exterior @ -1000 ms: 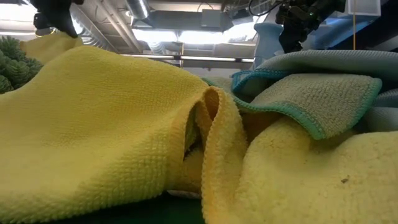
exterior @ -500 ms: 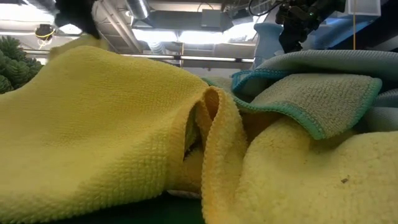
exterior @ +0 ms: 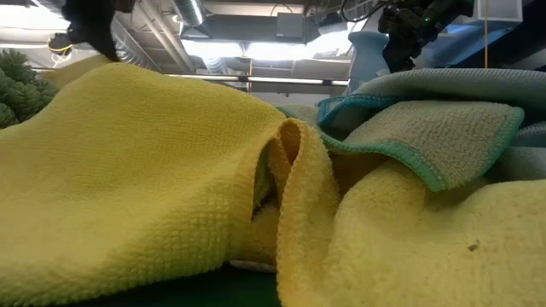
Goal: Sort microfiber towel by color & place in baskets
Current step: Put the yellow microfiber towel into the bottom left transparent bin, then put the pink microfiber towel into the white bin
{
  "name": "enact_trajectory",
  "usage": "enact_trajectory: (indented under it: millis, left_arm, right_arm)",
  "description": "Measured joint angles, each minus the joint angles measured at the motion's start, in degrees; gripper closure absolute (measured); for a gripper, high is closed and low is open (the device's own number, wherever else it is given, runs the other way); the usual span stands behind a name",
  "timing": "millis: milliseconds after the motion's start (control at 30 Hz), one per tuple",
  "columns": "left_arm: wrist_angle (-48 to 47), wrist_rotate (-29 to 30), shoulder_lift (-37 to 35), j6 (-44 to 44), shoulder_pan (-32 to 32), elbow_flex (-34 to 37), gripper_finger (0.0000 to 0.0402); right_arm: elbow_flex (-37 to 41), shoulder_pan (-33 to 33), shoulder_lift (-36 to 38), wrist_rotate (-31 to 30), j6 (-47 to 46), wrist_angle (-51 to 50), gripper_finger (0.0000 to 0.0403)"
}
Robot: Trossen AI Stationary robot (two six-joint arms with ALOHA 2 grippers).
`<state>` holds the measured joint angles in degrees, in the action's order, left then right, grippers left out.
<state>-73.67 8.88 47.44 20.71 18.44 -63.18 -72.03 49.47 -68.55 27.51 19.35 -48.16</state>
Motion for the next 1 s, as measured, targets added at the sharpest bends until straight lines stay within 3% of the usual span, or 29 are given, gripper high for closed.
enact_trajectory:
  millis: [200,567,1000]
  left_arm:
    - [-6.1,-0.7,0.7,0.2,0.0,0.0,0.0401]
    - [-6.7,-3.0,1.0,0.2,0.0,0.0,0.0396]
    - [-6.3,-3.9,1.0,1.6,0.0,0.0,0.0289]
  right_arm:
    - [0.0,0.0,0.0,0.0,0.0,0.0,0.0187]
    - [0.0,0.0,0.0,0.0,0.0,0.0,0.0187]
    - [0.0,0.0,0.0,0.1,0.0,0.0,0.0187]
